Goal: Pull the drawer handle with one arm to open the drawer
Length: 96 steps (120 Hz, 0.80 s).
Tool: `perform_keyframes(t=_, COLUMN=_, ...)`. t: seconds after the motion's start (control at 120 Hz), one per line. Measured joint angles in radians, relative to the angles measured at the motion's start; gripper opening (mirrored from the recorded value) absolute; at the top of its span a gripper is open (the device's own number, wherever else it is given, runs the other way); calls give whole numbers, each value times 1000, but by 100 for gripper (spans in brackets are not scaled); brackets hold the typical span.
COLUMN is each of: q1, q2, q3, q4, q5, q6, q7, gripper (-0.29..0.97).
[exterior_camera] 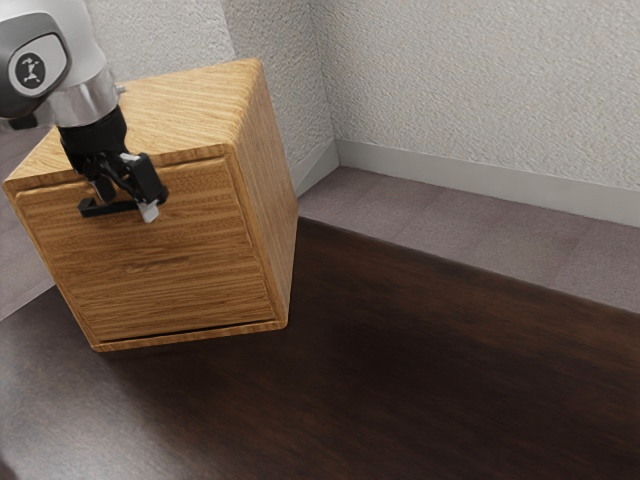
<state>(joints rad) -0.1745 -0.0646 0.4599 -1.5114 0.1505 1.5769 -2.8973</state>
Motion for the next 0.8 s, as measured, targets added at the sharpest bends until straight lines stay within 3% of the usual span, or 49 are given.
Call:
perform_keyframes(t=0.192, q1=11, q2=-3, q3=-2, q4=14, q5=9, q6=-1, q7=0, gripper=68)
perform_keyframes(t=0.317, q1=0, q2=-20, q3=-67, q4=224, q5=7, q6=-40, q7=0, gripper=68)
perform_keyframes(t=0.375, q1=-75, q2=-40, q3=-175, q4=287, q5=47, q6=-58, q7=0, gripper=67)
perform_keyframes(t=0.45, q1=-226, q2=-51, q3=-285, q4=260, q5=39, q6=-132, q7=0, gripper=68)
perform_keyframes(t=0.517, q1=-324, q2=-33, q3=-373, q4=253, q5=107, q6=-173, q7=0, gripper=68)
perform_keyframes(t=0.65, q1=-446, q2=22, q3=-413, q4=226, q5=188, q6=-212, q7=0, gripper=68)
perform_keyframes(t=0.8, q1=-503, q2=67, q3=-407, q4=218, q5=198, q6=-214, q7=0, gripper=68)
